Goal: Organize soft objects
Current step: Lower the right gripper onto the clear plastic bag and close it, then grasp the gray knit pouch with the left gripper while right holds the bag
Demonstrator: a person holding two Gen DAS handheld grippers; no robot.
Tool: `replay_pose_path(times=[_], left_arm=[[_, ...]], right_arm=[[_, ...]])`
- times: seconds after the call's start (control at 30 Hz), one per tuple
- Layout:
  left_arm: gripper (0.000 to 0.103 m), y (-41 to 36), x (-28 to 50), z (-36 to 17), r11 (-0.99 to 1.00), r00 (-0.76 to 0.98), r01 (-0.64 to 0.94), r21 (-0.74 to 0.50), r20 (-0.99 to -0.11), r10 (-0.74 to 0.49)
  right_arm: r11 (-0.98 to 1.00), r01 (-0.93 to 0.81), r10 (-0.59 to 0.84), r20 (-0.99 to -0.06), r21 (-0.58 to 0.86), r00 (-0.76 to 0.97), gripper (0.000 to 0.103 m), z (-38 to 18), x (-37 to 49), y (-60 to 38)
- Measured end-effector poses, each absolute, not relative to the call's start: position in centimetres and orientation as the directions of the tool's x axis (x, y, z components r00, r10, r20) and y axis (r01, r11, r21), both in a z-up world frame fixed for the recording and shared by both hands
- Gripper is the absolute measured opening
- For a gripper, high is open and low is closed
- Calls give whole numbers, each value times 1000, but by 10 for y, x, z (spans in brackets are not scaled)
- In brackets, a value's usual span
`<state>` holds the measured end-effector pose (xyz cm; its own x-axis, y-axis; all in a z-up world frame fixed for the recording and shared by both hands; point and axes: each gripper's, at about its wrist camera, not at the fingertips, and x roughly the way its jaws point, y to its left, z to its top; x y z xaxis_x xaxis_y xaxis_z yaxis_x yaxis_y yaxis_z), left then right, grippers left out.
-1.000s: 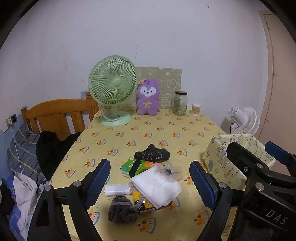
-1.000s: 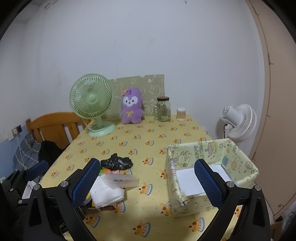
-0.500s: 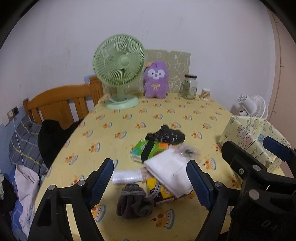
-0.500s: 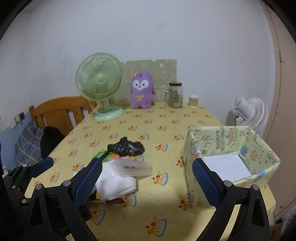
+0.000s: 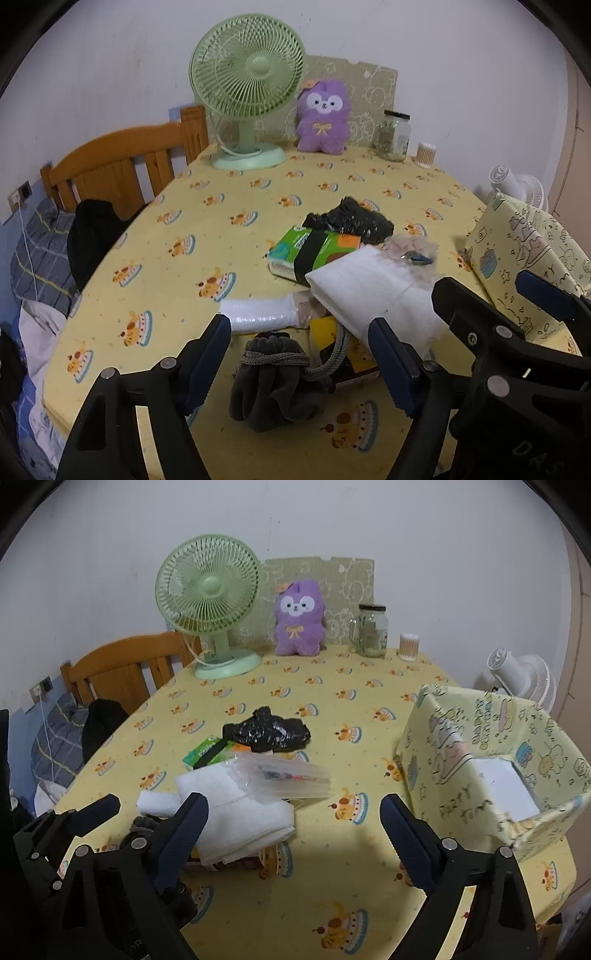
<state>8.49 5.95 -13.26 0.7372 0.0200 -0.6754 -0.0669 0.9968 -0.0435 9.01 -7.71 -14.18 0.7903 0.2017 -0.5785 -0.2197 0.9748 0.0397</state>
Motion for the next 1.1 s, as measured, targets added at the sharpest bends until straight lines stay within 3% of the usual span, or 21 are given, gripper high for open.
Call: replay_pose_path(times=[0.37,0.53,0.63,0.7,0.97,1.1], left_arm=[[78,65,100,-137,997,732,-57,-58,-682,3],[78,66,106,-136,998,736,-45,-47,-677,1],[78,66,112,-138,998,728,-48,-35,-685,11],[78,64,116,-141,998,722,-53,-17,-692,26],[78,66,114,-144,995,720,-93,-24,-692,50],[68,65,110,-148,995,706,-97,-22,-707,53]], right_arm=[[965,-263,211,-595,-2,776,87,-145,115,-58],[963,-269,216,-609,4,764,79,-148,129,-55],[957,-289,245,-620,31,745,68,-151,137,-53],[951,-308,255,-634,28,730,46,-155,142,-51],[951,-306,261,-610,32,748,30,-153,136,-54],[958,-283,245,-619,38,746,25,-154,128,-57]])
